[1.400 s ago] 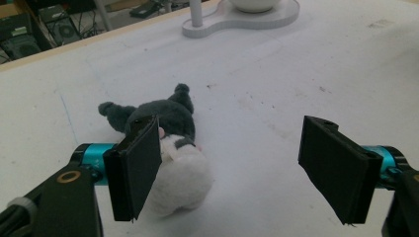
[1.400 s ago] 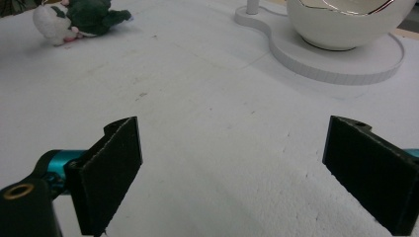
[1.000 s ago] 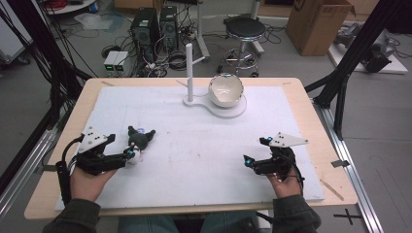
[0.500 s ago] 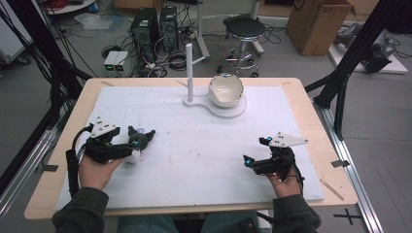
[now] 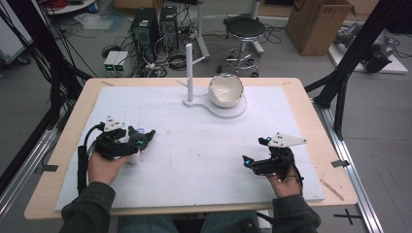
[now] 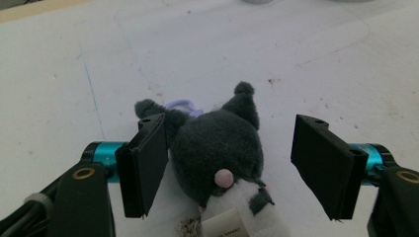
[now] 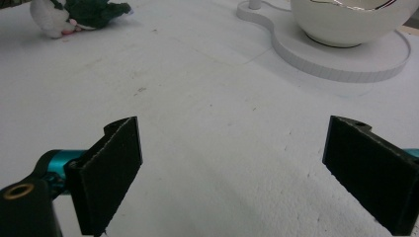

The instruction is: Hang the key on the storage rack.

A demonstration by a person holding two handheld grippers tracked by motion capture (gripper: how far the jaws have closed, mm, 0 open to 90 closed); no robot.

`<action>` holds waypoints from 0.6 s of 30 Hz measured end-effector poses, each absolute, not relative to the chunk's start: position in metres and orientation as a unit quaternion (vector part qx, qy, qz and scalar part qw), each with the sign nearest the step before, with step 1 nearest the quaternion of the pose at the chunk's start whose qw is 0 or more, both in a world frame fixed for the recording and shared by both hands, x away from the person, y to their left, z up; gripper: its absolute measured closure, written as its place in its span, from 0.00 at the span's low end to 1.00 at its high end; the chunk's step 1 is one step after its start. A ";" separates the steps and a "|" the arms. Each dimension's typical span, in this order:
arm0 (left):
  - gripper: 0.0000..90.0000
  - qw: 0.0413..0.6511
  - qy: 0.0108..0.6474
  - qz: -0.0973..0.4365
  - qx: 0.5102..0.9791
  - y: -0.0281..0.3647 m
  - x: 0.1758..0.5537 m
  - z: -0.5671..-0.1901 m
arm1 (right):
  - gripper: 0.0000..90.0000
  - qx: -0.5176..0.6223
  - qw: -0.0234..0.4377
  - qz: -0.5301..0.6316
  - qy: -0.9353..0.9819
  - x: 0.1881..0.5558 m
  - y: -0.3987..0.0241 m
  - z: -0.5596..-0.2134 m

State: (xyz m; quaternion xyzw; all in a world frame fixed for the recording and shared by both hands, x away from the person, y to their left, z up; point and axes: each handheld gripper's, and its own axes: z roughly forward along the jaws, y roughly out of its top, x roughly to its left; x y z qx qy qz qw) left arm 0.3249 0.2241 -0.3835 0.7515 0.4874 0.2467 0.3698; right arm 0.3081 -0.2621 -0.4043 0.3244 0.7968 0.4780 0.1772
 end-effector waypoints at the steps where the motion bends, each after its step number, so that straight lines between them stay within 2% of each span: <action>1: 0.34 0.366 0.496 0.247 0.748 0.222 0.327 -0.385 | 0.08 0.326 0.177 0.479 0.796 0.308 -0.262 -0.404; 10: 0.38 0.337 0.506 0.244 0.755 0.213 0.333 -0.392 | 0.08 0.329 0.175 0.479 0.794 0.307 -0.263 -0.405; 18: 0.38 0.313 0.524 0.253 0.751 0.208 0.336 -0.401 | 0.08 0.326 0.175 0.481 0.794 0.307 -0.264 -0.405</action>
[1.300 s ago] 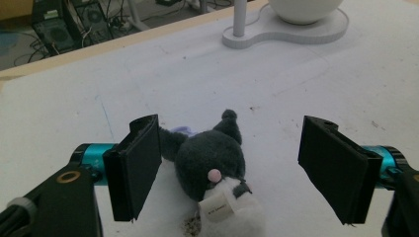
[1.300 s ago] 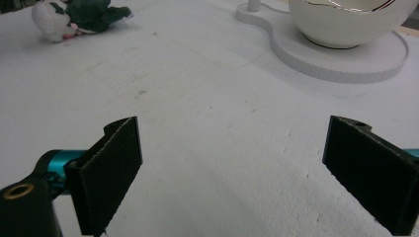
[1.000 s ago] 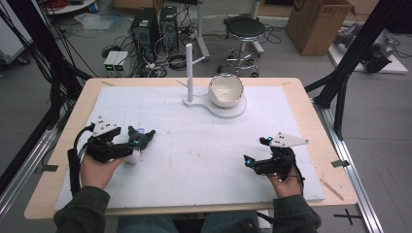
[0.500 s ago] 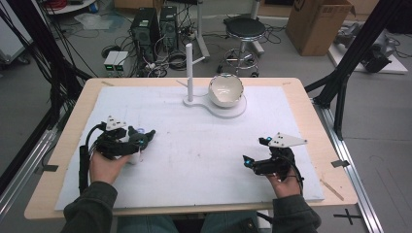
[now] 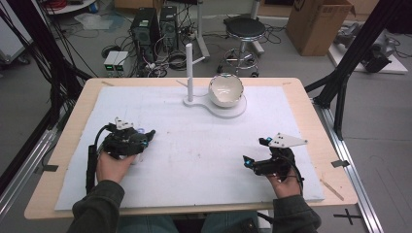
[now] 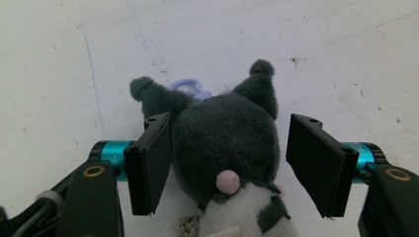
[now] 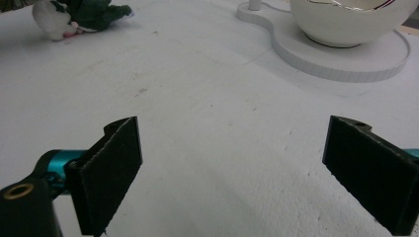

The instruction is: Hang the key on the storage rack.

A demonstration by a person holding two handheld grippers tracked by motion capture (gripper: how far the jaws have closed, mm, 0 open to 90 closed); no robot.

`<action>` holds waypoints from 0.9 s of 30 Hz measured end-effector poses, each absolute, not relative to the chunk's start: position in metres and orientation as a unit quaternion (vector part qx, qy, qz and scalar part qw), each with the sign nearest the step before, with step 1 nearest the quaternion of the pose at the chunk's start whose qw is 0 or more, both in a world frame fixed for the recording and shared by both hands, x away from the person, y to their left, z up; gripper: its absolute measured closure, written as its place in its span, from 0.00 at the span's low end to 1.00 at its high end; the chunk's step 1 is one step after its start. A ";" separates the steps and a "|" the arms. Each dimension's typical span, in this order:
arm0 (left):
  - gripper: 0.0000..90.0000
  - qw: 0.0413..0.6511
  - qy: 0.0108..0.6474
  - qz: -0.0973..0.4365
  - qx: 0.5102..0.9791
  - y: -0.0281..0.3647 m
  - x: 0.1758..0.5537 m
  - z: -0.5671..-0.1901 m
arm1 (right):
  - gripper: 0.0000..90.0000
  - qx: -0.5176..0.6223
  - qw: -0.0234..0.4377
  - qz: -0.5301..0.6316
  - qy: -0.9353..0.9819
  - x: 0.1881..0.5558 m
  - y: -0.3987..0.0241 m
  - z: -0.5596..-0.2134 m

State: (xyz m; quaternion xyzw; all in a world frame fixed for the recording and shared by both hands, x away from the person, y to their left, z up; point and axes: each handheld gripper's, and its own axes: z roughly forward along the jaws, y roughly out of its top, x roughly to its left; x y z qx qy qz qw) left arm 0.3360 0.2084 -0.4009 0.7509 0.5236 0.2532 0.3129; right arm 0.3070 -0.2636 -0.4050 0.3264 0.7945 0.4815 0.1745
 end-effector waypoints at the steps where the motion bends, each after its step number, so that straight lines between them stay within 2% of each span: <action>1: 0.37 0.309 0.525 0.254 0.752 0.208 0.336 -0.401 | 0.08 0.329 0.173 0.482 0.793 0.307 -0.264 -0.405; 17: 0.41 0.275 0.534 0.248 0.760 0.205 0.338 -0.411 | 0.08 0.327 0.174 0.483 0.793 0.306 -0.265 -0.406; 27: 0.55 0.280 0.528 0.237 0.766 0.209 0.338 -0.412 | 0.08 0.328 0.173 0.483 0.793 0.306 -0.265 -0.406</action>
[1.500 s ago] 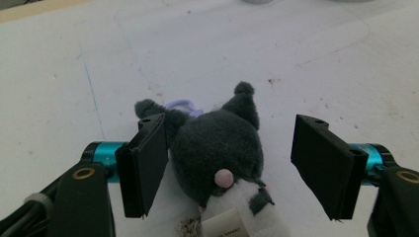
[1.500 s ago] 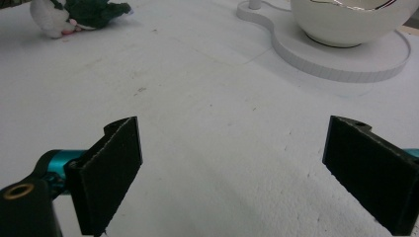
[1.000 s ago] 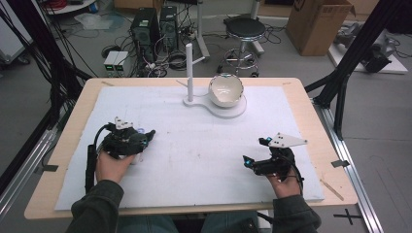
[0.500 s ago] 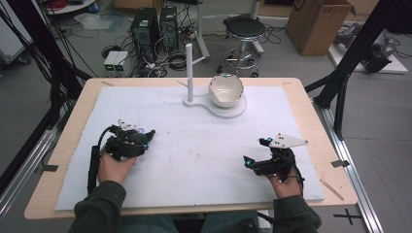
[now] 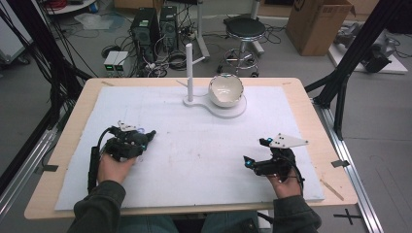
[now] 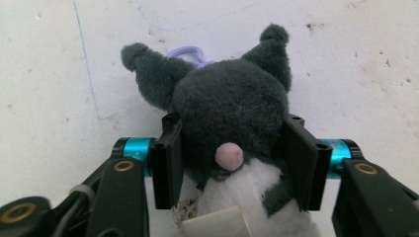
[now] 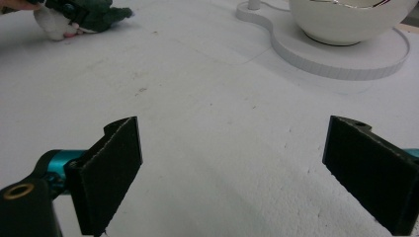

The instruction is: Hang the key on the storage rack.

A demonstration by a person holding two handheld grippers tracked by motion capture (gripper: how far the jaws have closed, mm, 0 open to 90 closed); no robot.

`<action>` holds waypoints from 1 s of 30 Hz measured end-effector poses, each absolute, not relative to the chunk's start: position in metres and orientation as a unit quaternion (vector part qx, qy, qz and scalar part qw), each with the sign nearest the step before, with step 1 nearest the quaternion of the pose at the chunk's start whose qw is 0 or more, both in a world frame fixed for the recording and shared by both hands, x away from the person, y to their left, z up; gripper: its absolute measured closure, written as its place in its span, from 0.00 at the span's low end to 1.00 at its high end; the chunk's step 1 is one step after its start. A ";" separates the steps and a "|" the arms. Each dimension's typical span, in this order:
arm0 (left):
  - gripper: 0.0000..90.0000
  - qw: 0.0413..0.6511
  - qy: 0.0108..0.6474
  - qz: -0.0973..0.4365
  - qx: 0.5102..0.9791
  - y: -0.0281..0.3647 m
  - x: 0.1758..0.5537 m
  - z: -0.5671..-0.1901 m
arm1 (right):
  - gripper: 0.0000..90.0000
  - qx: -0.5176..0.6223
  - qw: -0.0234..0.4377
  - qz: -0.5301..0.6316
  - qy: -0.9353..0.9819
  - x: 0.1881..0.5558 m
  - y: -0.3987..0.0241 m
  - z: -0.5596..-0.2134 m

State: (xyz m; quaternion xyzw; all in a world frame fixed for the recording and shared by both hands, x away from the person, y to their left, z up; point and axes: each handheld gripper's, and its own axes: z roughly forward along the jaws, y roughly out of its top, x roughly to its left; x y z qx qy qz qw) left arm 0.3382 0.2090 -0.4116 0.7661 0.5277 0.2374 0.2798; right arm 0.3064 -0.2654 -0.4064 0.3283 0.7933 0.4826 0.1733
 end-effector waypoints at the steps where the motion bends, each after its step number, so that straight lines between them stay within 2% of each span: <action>1: 0.55 0.284 0.528 0.234 0.765 0.209 0.338 -0.412 | 0.08 0.328 0.173 0.483 0.793 0.306 -0.265 -0.406; 14: 0.61 0.294 0.518 0.229 0.770 0.214 0.336 -0.410 | 0.08 0.329 0.172 0.483 0.793 0.307 -0.266 -0.408; 23: 0.61 0.303 0.476 0.239 0.790 0.218 0.326 -0.407 | 0.08 0.331 0.170 0.486 0.790 0.306 -0.267 -0.408; 30: 0.61 0.340 0.433 0.249 0.797 0.221 0.312 -0.399 | 0.08 0.331 0.172 0.485 0.791 0.306 -0.267 -0.408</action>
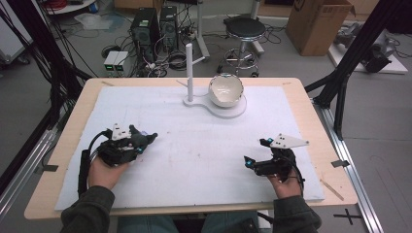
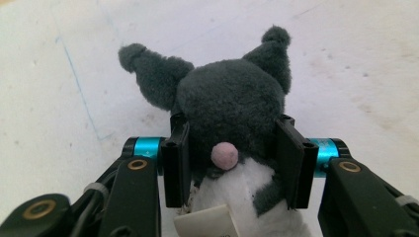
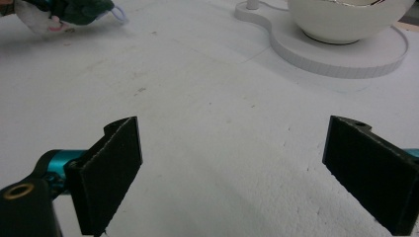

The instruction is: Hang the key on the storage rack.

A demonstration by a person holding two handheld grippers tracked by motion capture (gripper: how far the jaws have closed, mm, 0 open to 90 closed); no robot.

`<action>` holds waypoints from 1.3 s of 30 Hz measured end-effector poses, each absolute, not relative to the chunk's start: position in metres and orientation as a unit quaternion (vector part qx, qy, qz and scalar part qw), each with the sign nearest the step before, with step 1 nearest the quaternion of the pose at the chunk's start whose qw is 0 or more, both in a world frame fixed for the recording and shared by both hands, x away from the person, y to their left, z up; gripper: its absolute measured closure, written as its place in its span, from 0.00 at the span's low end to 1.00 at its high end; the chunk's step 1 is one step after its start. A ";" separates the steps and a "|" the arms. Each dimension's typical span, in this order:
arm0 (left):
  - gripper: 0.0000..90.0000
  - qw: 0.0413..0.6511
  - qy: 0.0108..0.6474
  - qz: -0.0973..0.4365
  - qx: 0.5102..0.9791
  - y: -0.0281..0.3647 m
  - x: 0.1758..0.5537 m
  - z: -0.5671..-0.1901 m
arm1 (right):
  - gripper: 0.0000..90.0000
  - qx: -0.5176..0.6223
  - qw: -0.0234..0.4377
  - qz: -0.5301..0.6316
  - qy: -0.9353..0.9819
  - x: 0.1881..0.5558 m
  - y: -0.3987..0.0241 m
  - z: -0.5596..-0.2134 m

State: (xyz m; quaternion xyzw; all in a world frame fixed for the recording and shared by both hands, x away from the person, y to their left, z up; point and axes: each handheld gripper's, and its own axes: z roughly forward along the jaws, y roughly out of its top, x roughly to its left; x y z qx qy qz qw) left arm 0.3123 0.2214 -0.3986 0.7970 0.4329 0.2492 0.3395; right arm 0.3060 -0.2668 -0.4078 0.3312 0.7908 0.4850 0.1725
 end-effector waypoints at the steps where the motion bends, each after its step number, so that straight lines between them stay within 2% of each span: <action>1: 0.61 0.348 0.428 0.251 0.796 0.221 0.310 -0.398 | 0.08 0.332 0.172 0.485 0.790 0.306 -0.267 -0.408; 13: 0.61 0.404 0.376 0.258 0.793 0.221 0.295 -0.388 | 0.08 0.333 0.171 0.484 0.791 0.307 -0.266 -0.408; 39: 0.60 0.486 0.347 0.252 0.761 0.212 0.293 -0.375 | 0.08 0.330 0.166 0.484 0.793 0.309 -0.267 -0.409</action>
